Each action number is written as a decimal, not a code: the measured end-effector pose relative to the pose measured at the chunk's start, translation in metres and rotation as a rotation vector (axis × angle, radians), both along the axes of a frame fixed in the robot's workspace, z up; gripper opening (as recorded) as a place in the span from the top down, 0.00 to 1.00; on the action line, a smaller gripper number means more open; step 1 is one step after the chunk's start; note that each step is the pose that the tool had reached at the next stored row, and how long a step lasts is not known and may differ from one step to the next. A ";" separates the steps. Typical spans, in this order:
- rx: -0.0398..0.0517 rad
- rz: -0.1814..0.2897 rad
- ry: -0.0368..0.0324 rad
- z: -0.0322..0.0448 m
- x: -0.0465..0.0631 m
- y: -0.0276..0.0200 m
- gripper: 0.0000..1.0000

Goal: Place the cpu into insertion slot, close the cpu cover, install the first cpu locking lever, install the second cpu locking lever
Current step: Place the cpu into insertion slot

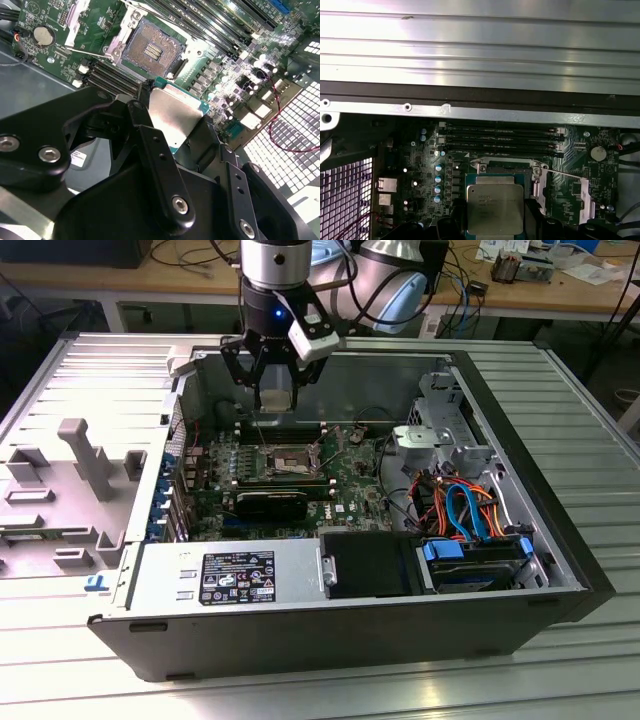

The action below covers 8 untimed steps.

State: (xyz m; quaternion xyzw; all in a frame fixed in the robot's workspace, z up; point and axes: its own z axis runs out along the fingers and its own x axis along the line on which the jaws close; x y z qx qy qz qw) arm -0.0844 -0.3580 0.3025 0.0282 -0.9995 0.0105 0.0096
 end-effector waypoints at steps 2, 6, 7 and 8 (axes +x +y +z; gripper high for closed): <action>0.0005 0.000 -0.0003 -0.0003 0.000 -0.0002 0.45; 0.0002 0.000 0.0000 -0.0007 0.000 -0.0004 0.45; 0.0003 0.000 -0.0001 -0.0010 0.000 -0.0004 0.45; 0.0003 0.000 -0.0001 -0.0010 0.000 -0.0004 0.45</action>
